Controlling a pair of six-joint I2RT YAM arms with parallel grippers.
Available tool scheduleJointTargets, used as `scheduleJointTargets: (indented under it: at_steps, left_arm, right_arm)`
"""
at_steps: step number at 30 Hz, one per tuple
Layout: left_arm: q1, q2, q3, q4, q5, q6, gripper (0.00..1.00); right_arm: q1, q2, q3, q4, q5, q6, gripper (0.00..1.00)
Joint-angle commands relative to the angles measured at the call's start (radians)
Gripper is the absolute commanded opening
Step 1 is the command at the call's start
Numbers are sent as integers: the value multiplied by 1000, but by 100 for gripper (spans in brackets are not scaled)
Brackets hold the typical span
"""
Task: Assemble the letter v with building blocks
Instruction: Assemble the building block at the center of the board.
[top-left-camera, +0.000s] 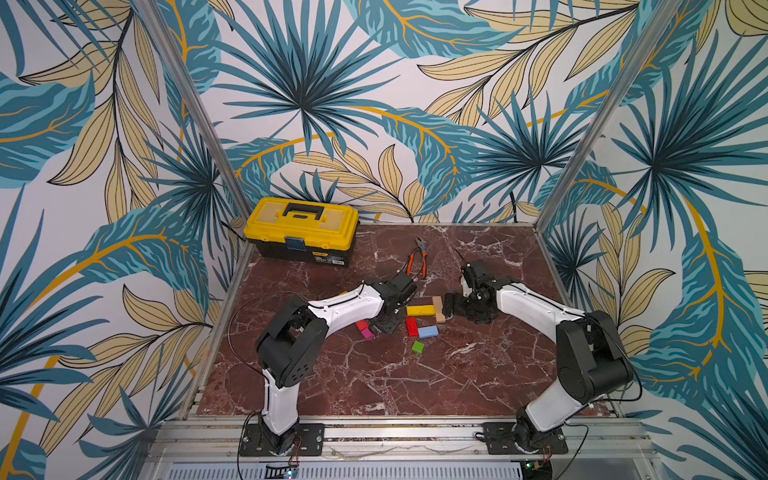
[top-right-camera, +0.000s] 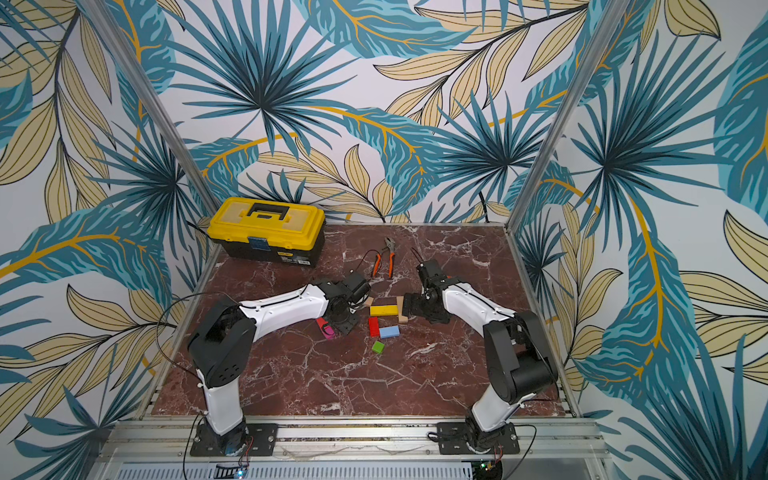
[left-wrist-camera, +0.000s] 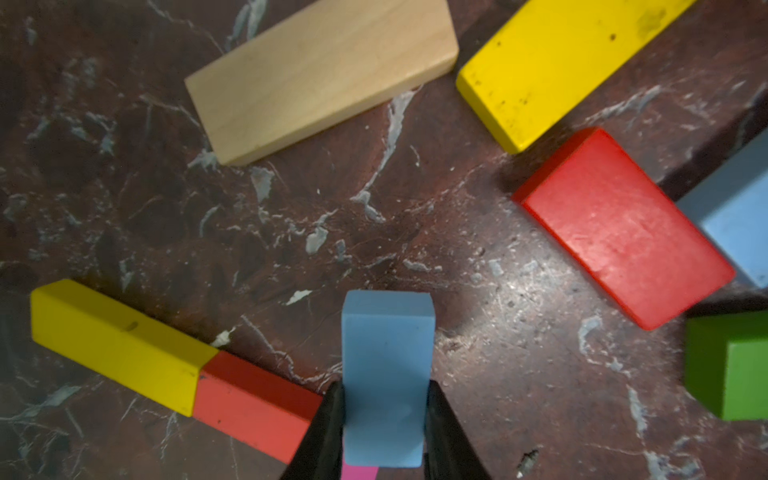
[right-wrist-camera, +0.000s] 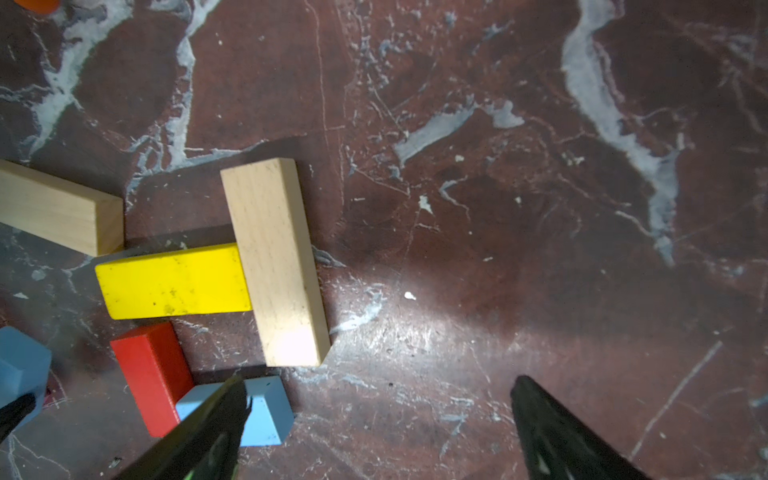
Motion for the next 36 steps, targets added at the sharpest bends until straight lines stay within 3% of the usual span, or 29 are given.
scheduleJointTargets:
  at_steps: [1, 36]
  left_arm:
    - [8, 14, 13, -5, -19, 20, 26]
    - [31, 62, -2, -7, 1, 20, 34]
  right_arm:
    - [-3, 11, 6, -6, -4, -12, 100]
    - [-3, 1, 1, -10, 4, -16, 99]
